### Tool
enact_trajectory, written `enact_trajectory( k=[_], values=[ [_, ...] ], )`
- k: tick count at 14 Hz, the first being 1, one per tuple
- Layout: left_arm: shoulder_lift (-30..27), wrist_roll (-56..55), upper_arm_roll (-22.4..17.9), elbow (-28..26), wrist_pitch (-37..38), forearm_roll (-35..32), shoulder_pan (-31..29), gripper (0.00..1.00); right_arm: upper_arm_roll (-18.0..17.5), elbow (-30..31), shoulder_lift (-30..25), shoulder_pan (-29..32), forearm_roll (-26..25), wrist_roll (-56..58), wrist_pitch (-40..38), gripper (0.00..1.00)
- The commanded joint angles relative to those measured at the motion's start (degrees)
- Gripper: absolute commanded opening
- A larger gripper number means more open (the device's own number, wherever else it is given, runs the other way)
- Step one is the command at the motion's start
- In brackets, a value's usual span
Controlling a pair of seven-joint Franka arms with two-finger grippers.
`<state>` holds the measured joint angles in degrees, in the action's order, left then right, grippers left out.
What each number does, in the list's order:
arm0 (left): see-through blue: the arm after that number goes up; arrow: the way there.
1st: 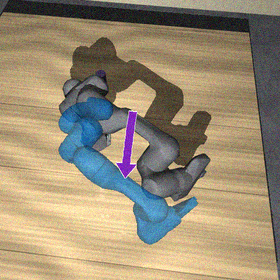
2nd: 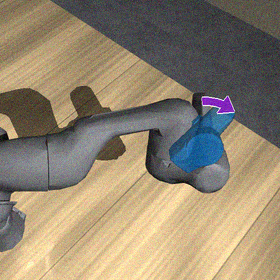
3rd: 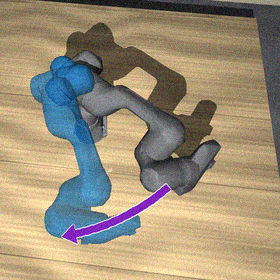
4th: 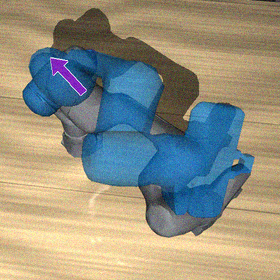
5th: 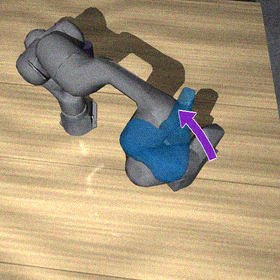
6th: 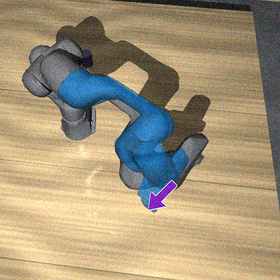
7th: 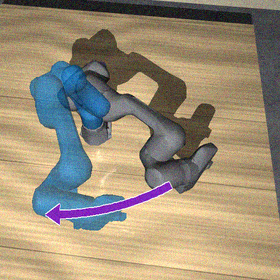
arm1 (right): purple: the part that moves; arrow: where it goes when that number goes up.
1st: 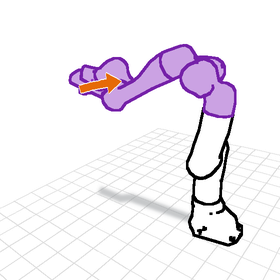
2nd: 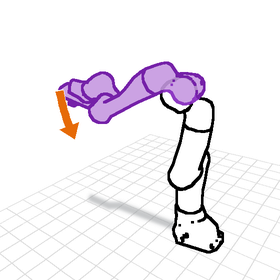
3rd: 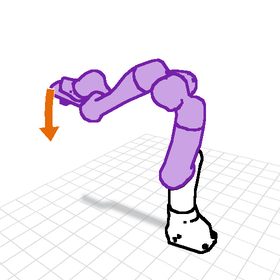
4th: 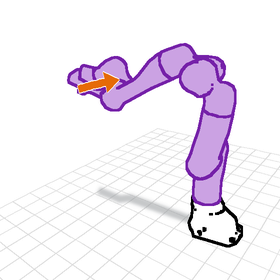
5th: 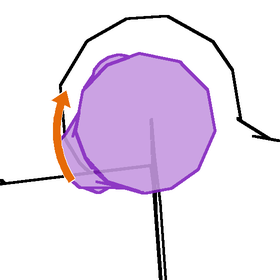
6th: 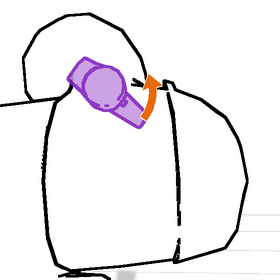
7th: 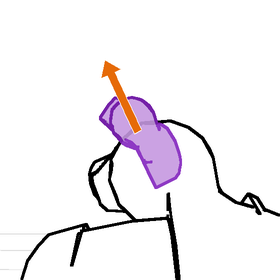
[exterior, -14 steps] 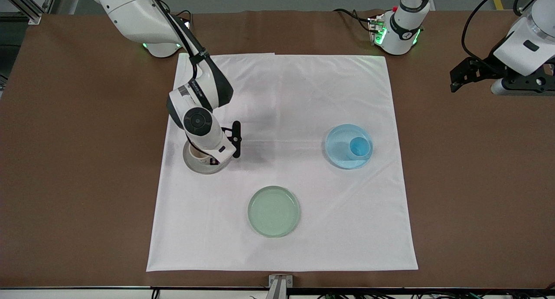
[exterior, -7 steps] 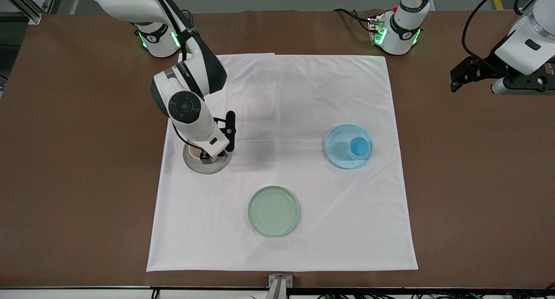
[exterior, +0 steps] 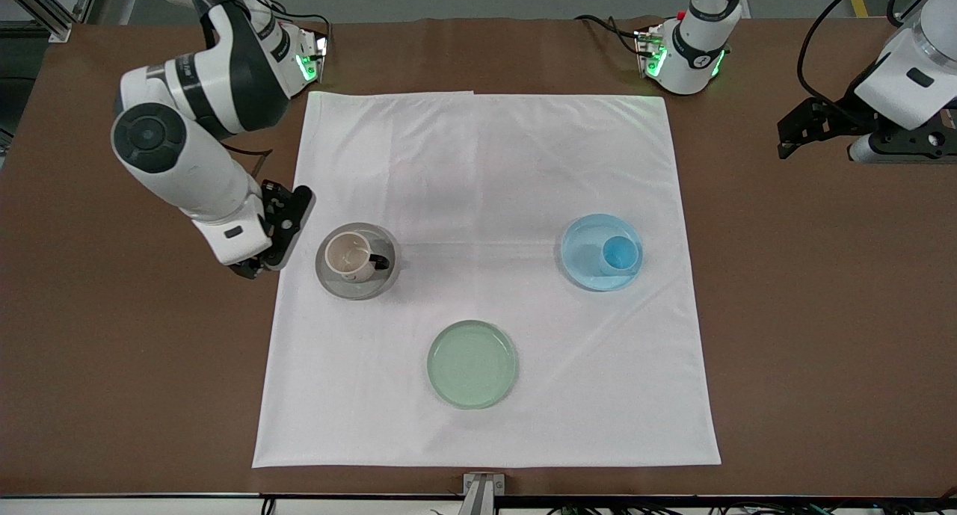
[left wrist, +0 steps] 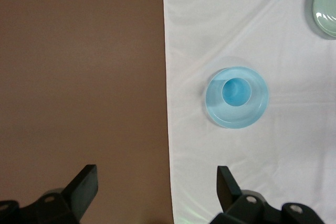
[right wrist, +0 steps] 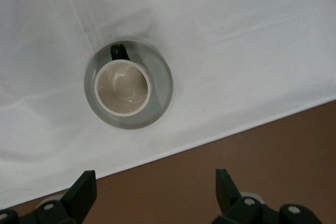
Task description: Place blue cup in blue plate and white mug in gray plate
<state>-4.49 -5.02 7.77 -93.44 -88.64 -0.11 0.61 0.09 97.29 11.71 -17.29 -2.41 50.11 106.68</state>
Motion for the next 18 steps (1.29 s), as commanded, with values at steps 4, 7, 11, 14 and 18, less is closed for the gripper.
enact_trajectory(
  k=[4, 7, 11, 14, 18],
  values=[
    [-0.87, -0.51, -0.03, -0.87, -1.27, 0.73, -0.26, 1.0, 0.78, -1.39, -3.45, 6.64, -0.14, -3.52, -2.16, 1.0],
    [-0.43, -0.51, -0.12, -0.78, -2.06, 0.64, -0.26, 1.0, 0.78, -3.51, -3.1, 14.54, 5.63, -3.61, -3.85, 1.0],
    [-0.34, -0.51, -0.38, -0.78, -2.95, 0.64, -0.26, 1.0, 0.96, -3.6, -3.01, 19.84, 9.88, -11.3, -1.66, 1.0],
    [-0.69, -0.51, -0.47, -0.87, -2.77, 0.55, -0.43, 1.0, 0.35, -3.6, -3.54, 18.44, 3.76, -33.86, -2.0, 1.0],
    [-1.22, -0.43, -0.3, -0.87, -1.98, 0.55, -1.22, 1.0, -0.01, -3.42, -5.82, 14.04, -1.54, -53.15, -6.38, 1.0]
  ],
)
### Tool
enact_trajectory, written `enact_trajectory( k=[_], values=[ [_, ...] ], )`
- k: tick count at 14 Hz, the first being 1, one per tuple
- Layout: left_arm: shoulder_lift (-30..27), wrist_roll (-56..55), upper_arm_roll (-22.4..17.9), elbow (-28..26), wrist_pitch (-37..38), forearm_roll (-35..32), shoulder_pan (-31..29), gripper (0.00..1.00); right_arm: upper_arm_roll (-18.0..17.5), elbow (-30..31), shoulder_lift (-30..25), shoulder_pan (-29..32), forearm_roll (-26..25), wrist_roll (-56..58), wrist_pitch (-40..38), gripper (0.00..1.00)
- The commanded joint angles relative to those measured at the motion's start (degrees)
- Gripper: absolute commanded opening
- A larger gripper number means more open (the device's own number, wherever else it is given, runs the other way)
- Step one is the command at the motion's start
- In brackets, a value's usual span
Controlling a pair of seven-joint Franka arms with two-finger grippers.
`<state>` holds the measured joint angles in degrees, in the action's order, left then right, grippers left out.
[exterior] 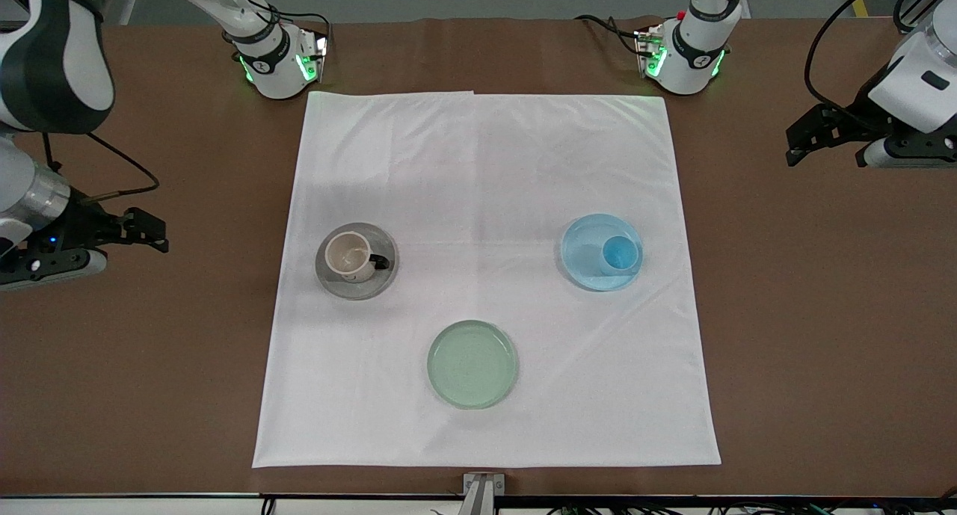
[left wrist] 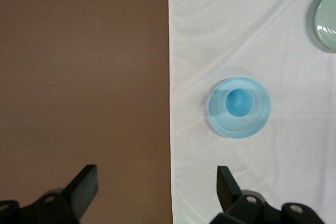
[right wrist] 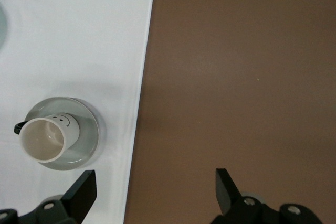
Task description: Place blue cup in blue plate and white mug in gray plate
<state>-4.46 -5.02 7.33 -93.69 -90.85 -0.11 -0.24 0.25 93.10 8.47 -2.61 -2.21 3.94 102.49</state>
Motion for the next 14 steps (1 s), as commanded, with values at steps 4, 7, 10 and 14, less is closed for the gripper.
enact_trajectory(
  k=[4, 7, 10, 14],
  values=[
    [-1.25, -0.34, 0.14, -0.61, 0.58, 0.55, -0.37, 1.0, 0.46, -1.33, -3.81, 0.23, -1.04, -8.86, -3.78, 1.0],
    [-1.25, -0.34, 0.14, -0.53, 1.02, 0.55, -0.46, 1.0, 0.46, -3.18, -4.24, 2.16, -0.61, -9.22, -7.29, 1.0],
    [-1.34, -0.08, 0.05, -0.53, 1.2, 0.55, -0.55, 1.0, 0.46, -2.66, -6.53, 3.57, 0.28, -8.77, -7.82, 1.0],
    [-2.13, -0.08, -0.04, -0.44, 1.82, 0.55, -0.72, 1.0, 0.46, -4.06, -6.62, 5.24, 2.56, -8.69, -9.58, 1.0]
  ],
)
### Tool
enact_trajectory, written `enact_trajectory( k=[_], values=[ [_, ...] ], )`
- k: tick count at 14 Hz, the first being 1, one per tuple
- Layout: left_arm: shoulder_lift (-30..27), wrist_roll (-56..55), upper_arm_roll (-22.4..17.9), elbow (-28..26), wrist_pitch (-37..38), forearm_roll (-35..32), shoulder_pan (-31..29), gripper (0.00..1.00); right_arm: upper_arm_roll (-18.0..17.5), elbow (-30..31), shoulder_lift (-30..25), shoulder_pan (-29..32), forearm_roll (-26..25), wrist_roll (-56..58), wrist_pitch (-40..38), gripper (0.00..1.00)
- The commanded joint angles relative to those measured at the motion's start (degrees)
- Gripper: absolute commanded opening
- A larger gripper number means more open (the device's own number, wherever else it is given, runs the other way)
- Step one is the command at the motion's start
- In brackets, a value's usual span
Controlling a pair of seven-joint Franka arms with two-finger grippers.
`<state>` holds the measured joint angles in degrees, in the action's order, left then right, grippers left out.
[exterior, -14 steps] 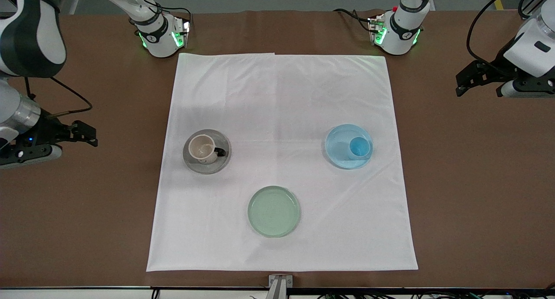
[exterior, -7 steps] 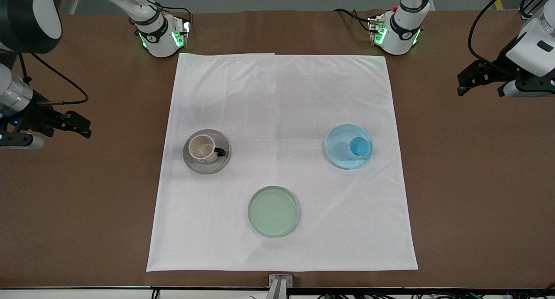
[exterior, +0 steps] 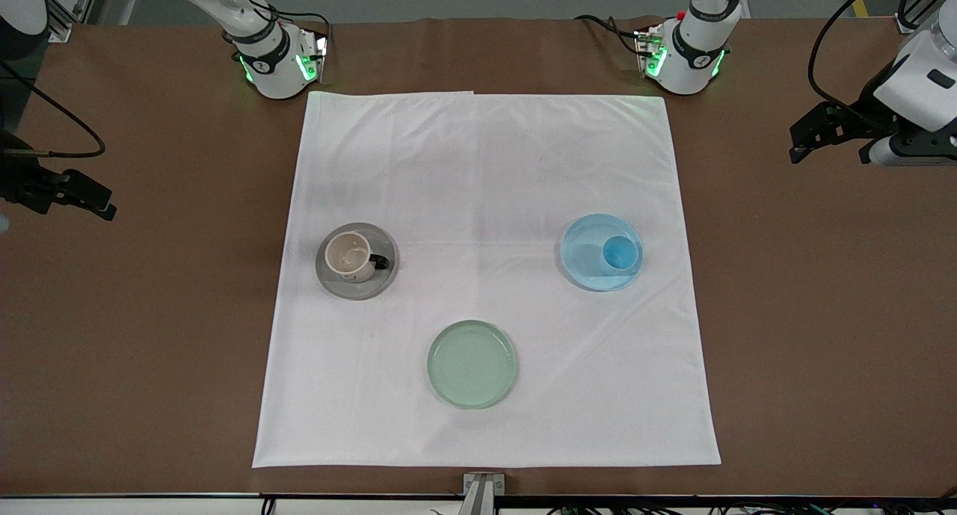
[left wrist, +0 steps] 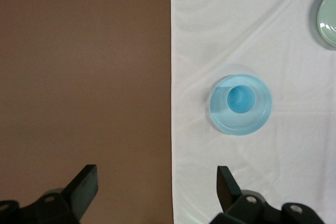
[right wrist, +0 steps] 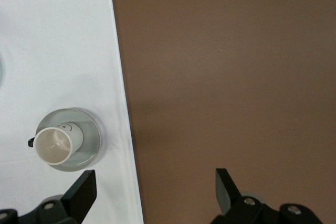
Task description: Place blue cup in blue plate and white mug in gray plate
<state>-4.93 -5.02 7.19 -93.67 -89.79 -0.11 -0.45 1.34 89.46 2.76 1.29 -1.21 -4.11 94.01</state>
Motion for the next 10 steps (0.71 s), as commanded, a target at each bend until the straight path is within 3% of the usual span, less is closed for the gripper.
enact_trajectory(
  k=[1, 3, 10],
  values=[
    [-1.66, -0.08, 0.02, -0.46, 0.75, 0.64, -0.52, 1.0, -0.64, -1.56, -0.83, 1.52, 1.64, -0.72, -1.89, 1.0],
    [-1.83, 0.45, 0.02, -0.46, 0.84, 0.64, -0.52, 1.0, -0.64, -4.37, -0.47, 1.61, 2.0, -1.07, -3.39, 1.0],
    [-1.31, 0.8, -1.04, 0.59, 0.93, 0.64, -0.69, 1.0, -0.73, -5.26, -0.3, 1.52, 2.0, -1.25, -3.39, 1.0]
  ],
)
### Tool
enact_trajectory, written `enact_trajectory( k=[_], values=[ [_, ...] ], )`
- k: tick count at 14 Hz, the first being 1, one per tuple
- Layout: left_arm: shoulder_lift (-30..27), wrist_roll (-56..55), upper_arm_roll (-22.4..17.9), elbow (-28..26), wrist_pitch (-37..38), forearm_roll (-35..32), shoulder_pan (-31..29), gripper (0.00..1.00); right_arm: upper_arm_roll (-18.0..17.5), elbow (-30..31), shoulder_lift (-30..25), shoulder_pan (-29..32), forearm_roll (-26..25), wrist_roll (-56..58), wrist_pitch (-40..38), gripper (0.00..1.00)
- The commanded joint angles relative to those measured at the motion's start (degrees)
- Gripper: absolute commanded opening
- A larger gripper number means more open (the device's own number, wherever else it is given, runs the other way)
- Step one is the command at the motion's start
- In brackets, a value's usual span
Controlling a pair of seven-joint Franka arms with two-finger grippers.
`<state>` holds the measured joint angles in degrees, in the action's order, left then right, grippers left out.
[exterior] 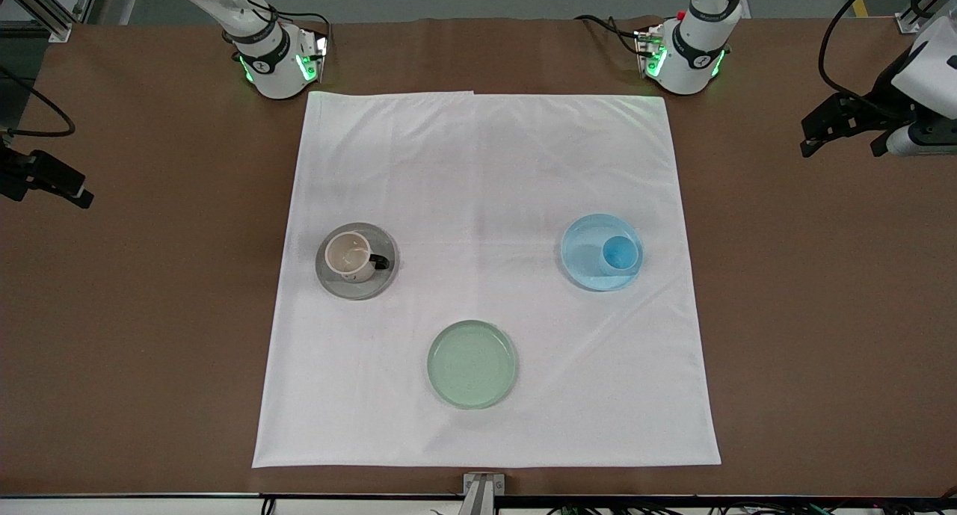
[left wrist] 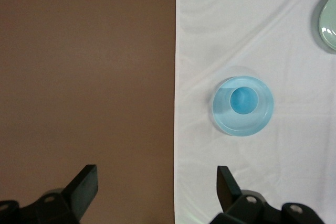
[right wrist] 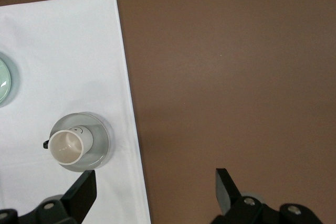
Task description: Place blue cup in blue plate and white mug in gray plate
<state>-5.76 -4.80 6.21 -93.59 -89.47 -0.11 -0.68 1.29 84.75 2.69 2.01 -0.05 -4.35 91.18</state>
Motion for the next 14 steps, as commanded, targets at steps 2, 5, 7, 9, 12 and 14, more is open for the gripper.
enact_trajectory(
  k=[2, 5, 7, 9, 12, 14],
  values=[
    [-0.57, 0.41, -0.06, 0.51, 0.61, 0.64, -0.73, 1.0, -0.68, -0.64, -0.23, 0.8, 0.84, -0.92, -0.56, 1.0],
    [-0.48, 0.41, -0.06, 1.21, 1.14, 0.64, -0.99, 1.0, -0.76, -0.64, -0.23, 0.71, 0.84, -0.48, -0.56, 1.0],
    [-0.48, 0.41, -0.06, 1.3, 1.41, 0.55, -1.17, 1.0, -0.76, -0.73, -0.32, 0.8, 0.41, -0.39, -0.56, 1.0],
    [-0.39, 0.41, 0.03, 1.3, 1.41, 0.55, -1.08, 1.0, -0.68, -0.99, -0.32, 0.8, 0.14, -0.39, -0.65, 1.0],
    [-0.22, 0.32, 0.03, 1.39, 1.41, 0.55, -1.08, 1.0, -0.68, -0.99, -0.32, 0.8, 0.23, -0.48, -0.74, 1.0],
    [-0.22, 0.41, 0.03, 1.3, 1.41, 0.55, -1.08, 1.0, -0.68, -0.99, -0.32, 0.8, 0.31, -0.48, -0.74, 1.0]
  ],
)
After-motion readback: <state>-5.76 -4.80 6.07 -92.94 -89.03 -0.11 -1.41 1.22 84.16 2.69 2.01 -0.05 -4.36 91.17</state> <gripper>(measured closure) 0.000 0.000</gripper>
